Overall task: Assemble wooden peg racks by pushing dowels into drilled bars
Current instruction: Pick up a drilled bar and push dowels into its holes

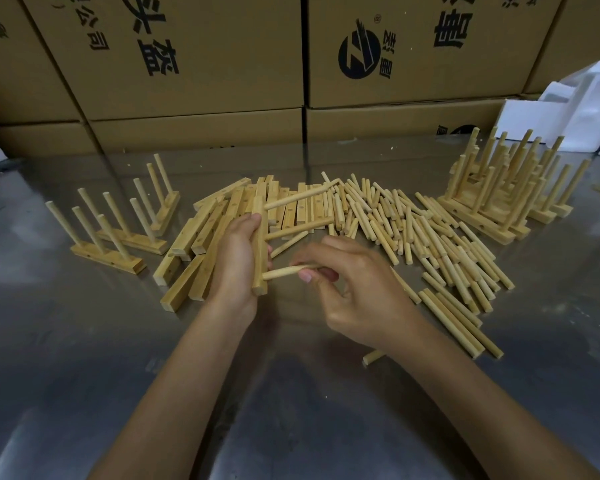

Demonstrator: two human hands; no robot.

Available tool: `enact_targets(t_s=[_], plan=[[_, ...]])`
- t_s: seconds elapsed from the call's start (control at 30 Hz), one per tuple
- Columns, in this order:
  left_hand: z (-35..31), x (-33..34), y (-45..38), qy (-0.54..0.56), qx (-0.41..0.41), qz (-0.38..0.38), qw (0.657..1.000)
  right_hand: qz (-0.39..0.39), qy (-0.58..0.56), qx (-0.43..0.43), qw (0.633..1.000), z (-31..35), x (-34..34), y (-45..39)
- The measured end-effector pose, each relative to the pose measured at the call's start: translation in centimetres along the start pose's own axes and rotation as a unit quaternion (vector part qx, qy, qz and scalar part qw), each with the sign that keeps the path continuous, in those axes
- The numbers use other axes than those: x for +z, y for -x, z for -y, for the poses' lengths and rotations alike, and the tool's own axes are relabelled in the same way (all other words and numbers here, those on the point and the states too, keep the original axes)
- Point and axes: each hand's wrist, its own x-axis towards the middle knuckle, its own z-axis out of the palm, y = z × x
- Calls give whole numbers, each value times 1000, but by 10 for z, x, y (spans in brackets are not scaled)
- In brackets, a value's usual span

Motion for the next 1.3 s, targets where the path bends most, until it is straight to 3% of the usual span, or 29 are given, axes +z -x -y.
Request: enact_targets(t_s=[0.23, 0.43, 0.57, 0.63, 0.7, 0.77, 0.9, 1.0, 1.17, 1.3], plan=[[9, 6, 0, -31, 54, -3, 998, 12, -26, 15, 999, -1, -6, -1], [14, 9, 1, -34, 51, 8, 998, 11, -21, 28, 999, -2, -7, -2], [13, 6, -1, -62, 73, 3, 995, 39, -76, 101, 991, -5, -10, -3], [13, 5, -3, -63, 79, -1, 995, 46, -177, 173, 968, -7, -13, -6], [15, 4, -5, -39, 53, -15, 998, 35, -317, 242, 916, -9, -17, -8], [16, 2, -7, -1, 10, -28, 1000, 39, -372, 292, 881, -10, -17, -9], [19, 1, -8, 54, -57, -45, 996, 107, -258, 327, 903, 1, 17, -1], [20, 4, -6, 86, -83, -25, 993, 46, -232, 283, 929, 6, 41, 3], [19, 7, -5, 118, -11, 27, 993, -26, -177, 309, 934, -3, 33, -1], [19, 5, -4, 95, 7, 86, 992, -96, -112, 254, 956, -11, 14, -2]])
